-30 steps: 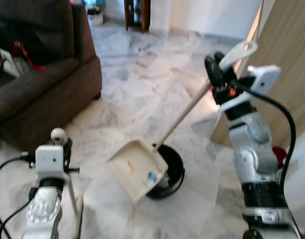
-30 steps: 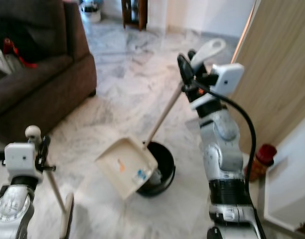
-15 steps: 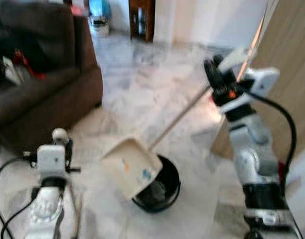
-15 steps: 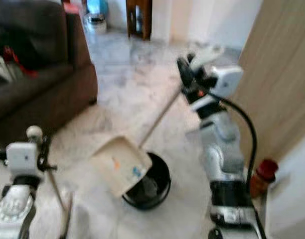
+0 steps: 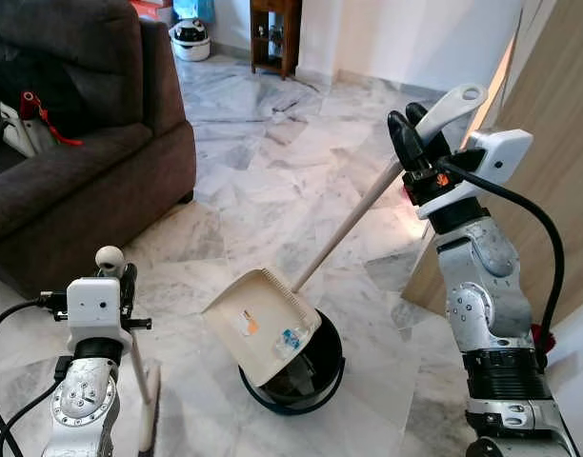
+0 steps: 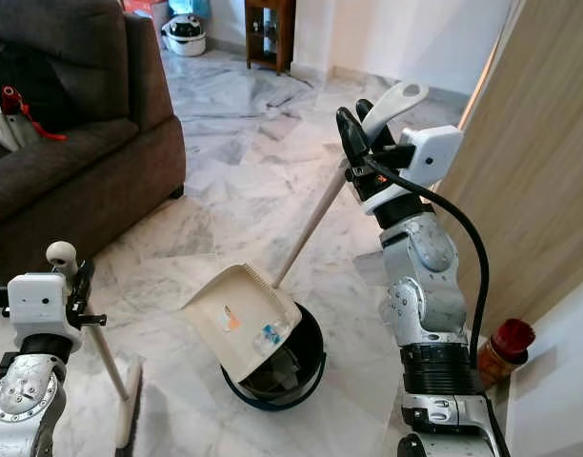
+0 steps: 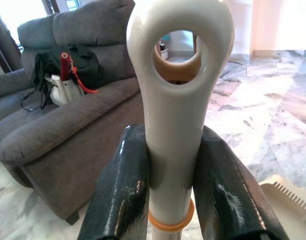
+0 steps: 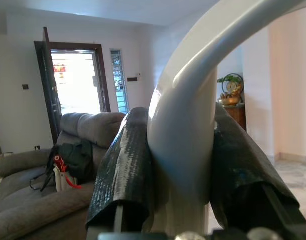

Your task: Sweep floor

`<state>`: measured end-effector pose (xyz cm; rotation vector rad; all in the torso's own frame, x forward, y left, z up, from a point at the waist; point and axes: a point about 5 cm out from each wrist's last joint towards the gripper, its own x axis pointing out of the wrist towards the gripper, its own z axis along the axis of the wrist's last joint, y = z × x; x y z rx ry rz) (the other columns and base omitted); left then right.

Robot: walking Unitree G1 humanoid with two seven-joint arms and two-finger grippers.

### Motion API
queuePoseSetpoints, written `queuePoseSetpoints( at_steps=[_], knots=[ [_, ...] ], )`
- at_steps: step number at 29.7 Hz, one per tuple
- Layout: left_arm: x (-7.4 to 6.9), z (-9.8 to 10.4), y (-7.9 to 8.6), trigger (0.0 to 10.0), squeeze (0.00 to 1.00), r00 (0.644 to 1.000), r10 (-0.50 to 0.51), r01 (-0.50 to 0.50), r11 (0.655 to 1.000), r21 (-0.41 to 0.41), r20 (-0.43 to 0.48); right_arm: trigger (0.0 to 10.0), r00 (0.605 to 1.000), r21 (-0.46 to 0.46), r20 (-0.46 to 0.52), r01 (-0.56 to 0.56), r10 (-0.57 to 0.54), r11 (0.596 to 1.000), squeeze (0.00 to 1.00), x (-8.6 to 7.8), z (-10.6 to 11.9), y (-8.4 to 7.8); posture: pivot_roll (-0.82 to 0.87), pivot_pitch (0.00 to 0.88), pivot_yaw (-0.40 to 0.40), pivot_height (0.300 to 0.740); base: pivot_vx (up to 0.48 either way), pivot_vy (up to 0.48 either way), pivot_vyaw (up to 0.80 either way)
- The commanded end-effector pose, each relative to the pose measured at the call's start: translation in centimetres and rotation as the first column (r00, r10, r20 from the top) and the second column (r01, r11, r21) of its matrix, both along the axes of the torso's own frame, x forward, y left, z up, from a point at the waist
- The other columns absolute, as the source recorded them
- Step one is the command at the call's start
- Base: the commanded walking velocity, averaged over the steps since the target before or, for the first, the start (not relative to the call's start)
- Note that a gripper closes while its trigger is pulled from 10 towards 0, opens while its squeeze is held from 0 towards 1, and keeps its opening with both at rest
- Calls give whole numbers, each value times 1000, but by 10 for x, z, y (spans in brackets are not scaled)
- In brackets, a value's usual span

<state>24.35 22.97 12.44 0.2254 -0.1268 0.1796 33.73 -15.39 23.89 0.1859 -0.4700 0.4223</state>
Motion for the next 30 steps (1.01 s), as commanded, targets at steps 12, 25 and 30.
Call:
queuePoseSetpoints(
  at_steps=[12,25,30],
  knots=[
    [2,11,-3,10000,0,998,-12,11,1000,20,57,10000,995,26,101,-7,4,1000,0,-4,23,-1,70,0,-16,740,297,0,0],
    [2,13,-4,10000,0,997,-18,17,1000,16,72,10000,995,28,100,-4,1,1000,0,-4,23,-1,71,0,-16,740,229,0,0],
    [1,13,-4,10000,0,997,-22,20,1000,15,74,10000,994,33,101,39,-43,999,0,-3,23,-5,71,0,-16,740,0,0,0]
  ],
)
